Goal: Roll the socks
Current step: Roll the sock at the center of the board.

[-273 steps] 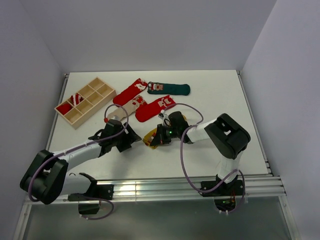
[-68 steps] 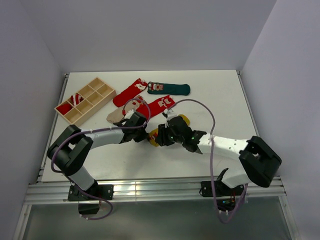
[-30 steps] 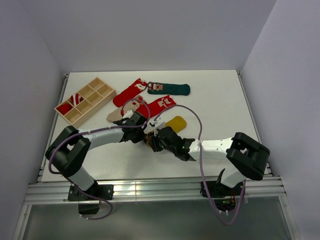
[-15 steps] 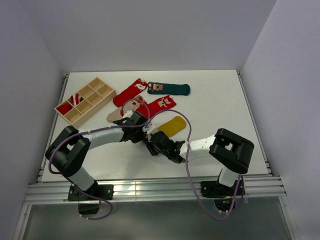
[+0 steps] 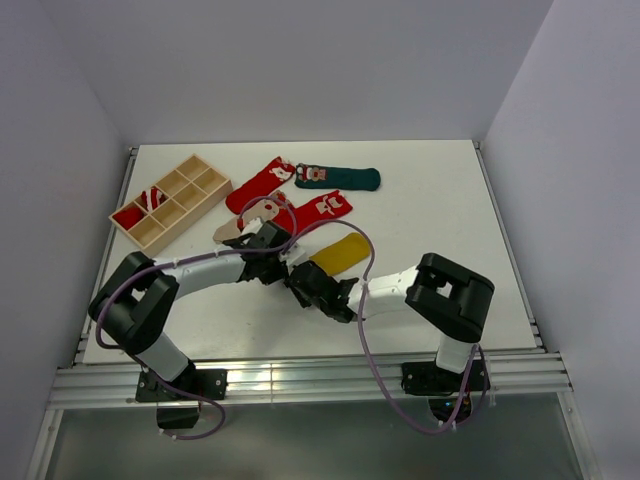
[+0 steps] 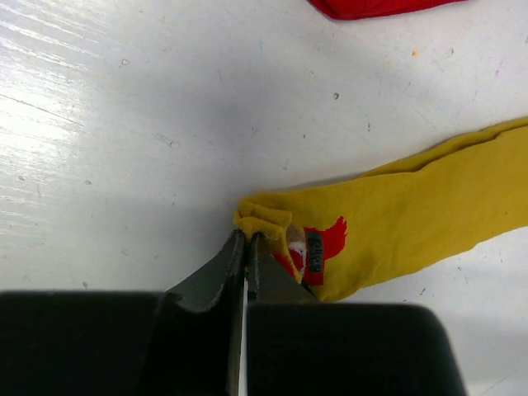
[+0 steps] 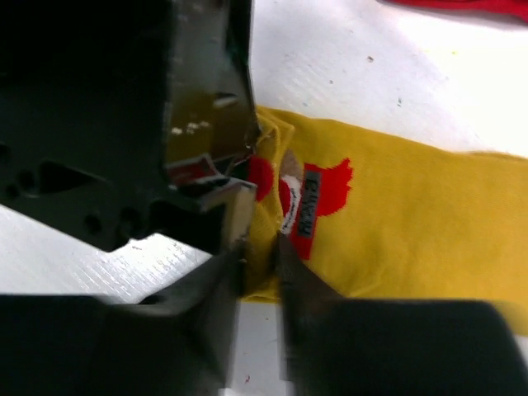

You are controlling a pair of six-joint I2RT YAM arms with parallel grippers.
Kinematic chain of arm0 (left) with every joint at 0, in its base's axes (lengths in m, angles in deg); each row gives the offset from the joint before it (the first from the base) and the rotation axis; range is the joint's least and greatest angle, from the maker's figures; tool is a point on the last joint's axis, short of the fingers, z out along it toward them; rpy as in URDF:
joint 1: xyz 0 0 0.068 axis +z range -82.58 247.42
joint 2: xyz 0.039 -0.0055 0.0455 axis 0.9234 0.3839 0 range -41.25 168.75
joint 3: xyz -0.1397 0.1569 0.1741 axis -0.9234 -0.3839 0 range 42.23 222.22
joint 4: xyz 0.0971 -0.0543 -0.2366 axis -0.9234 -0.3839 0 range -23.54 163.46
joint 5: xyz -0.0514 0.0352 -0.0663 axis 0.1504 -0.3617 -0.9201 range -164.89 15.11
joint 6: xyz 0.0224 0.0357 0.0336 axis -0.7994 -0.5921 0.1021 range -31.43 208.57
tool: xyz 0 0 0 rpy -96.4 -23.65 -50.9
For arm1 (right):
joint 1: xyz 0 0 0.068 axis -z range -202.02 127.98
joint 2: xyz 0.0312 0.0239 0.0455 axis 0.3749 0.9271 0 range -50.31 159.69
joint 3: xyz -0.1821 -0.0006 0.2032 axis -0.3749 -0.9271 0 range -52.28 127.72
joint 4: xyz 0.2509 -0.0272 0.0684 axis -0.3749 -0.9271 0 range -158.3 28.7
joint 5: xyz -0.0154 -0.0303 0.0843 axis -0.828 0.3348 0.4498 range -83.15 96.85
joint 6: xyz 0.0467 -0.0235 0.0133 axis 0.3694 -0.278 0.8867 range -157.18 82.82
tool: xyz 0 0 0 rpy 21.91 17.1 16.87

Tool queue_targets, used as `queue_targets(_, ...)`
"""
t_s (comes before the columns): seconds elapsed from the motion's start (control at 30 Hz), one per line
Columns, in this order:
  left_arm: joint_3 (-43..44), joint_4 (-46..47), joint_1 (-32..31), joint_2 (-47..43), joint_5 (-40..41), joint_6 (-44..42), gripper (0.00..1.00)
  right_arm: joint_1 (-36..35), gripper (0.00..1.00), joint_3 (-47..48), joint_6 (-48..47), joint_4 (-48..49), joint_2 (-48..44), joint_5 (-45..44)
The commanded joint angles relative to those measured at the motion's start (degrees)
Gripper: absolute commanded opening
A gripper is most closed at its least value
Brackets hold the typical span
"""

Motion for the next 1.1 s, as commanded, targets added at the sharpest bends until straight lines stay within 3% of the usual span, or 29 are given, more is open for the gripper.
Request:
queue_targets(0.0, 1.09, -1.03, -0.97, -2.92, 0.43, 0.51, 0.00, -0.45, 0.22, 1.54, 1.44, -9.41, 2.79, -3.46)
queue_targets(0.07, 0.04, -0.33, -0.71, -3.63, 0.07, 1.21, 0.01, -0.45, 0.04, 0.76, 2.84, -10.02, 2.17, -2.68)
queue_targets(0.1, -0.49, 0.11, -0.53, -3.98, 0.07, 1.48, 0.03, -0.36, 0.00, 0.58, 3.37, -10.20, 1.65, -2.41)
queue_targets(0.3, -4.36, 2.48, 0.34, -9.51, 1.39, 4.64, 0.21, 3.15, 0.00, -0.92, 7.16, -10.73, -2.39, 6.36)
queue_targets(0.53, -9.19, 6.70, 0.87, -17.94, 2.80, 7.98, 0.54, 12.90, 0.00, -4.16, 14.00, -4.78, -5.21, 26.13)
queue_targets(0.67, -11.91, 9.42, 0.87, -19.71, 1.31, 9.03, 0.55, 19.05, 0.00, -9.16, 21.81, 3.93, -5.30, 40.61)
queue_targets(0.9, -13.15, 12.68, -0.53, -17.70, -1.77, 9.74, 0.53, 26.79, 0.00, -15.50, 36.23, 19.83, 0.05, 53.12)
queue_targets(1.07, -12.01, 14.96, -1.41, -14.45, -3.26, 9.39, 0.52, 31.18, 0.00, -20.42, 48.44, 37.24, 7.43, 58.58)
